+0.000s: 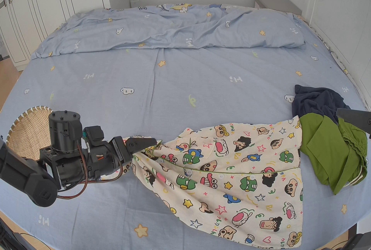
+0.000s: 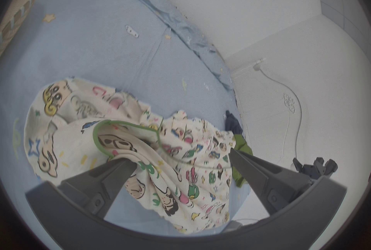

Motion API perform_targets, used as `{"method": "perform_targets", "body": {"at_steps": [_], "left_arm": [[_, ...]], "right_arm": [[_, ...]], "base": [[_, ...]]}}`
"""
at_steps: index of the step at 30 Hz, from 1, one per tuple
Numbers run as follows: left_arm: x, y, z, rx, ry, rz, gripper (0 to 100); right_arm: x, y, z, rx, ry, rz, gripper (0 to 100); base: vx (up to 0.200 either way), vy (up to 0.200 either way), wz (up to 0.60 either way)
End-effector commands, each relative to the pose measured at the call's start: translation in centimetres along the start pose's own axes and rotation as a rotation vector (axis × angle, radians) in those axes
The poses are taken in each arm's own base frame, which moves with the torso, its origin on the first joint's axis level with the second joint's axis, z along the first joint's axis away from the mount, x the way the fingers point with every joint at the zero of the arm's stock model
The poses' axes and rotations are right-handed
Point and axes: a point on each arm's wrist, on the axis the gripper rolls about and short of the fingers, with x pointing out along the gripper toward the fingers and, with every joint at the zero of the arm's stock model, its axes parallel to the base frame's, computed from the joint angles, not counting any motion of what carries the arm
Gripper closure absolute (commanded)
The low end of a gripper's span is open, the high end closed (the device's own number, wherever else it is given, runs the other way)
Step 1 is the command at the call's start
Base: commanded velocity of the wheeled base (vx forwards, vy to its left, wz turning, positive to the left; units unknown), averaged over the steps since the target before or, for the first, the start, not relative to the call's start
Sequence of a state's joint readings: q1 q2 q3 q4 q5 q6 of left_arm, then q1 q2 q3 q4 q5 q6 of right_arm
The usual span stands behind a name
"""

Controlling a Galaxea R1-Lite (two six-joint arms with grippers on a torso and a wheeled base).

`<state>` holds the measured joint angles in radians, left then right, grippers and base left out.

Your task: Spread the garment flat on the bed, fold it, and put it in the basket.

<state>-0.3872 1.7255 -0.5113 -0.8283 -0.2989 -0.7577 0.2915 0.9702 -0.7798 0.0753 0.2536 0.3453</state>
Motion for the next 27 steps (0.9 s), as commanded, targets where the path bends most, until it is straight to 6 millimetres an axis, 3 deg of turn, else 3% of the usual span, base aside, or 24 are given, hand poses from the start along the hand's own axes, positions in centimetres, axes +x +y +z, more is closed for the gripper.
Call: {"method": "perform_targets", "body": {"at_steps": [1,7,12,27], "left_arm": [[4.1,0.8,1.2,-0.016,-0.064,0.005,0],[6.8,0.2,3.2,-0.041,-0.128,-0.058,0],[7.4,-1.1,4.8,-0.022,-0.17,-0.106,0],[7.4,0.1,3.8,0.037,-0.137,-0.062,0]], "right_arm": [[0.0,0.0,0.0,-0.003,0.001,0.0,0],[0.0,0.0,0.0,-0.012,0.002,-0.003,0],[0.2,-0.1,-0.2,-0.009,0.01,-0.006,0],[0.6,-0.3,-0.4,-0.005,0.03,-0.01,0]], "base": [[0.0,0.0,0.0],[0.0,0.0,0.0],[0.0,0.0,0.0],[0.0,0.0,0.0]]}}
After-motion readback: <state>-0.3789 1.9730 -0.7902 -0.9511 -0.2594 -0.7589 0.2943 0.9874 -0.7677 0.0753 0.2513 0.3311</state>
